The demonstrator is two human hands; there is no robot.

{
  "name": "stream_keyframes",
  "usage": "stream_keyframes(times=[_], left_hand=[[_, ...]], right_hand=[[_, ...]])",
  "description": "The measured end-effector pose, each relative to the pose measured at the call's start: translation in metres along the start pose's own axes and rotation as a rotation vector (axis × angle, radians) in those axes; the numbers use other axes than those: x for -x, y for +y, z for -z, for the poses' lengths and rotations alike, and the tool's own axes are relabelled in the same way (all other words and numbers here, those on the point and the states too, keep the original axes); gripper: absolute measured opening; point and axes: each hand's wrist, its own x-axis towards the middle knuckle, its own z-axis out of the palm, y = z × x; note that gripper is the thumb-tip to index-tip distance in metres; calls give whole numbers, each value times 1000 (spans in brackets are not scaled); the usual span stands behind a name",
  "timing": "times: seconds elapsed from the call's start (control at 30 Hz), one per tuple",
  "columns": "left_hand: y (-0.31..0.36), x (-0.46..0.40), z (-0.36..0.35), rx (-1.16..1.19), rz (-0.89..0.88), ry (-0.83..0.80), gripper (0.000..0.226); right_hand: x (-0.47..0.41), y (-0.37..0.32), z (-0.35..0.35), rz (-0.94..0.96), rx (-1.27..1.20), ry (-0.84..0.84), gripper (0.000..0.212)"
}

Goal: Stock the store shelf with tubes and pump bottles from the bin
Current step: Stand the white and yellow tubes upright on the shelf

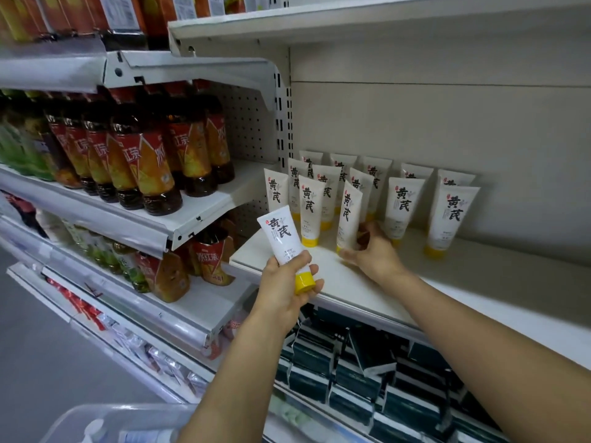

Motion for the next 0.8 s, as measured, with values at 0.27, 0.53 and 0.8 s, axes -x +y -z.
stream_keyframes(times=[0.27,0.53,0.8], left_hand=[[-7,10,-4,-19,25,-44,29],[-8,15,-3,-30,98,-83,34],[-13,31,3,17,125,-99,42]], right_hand=[[16,5,12,-30,69,36,45],[37,6,19,-3,30,174,13],[86,-40,11,5,-348,-144,25]])
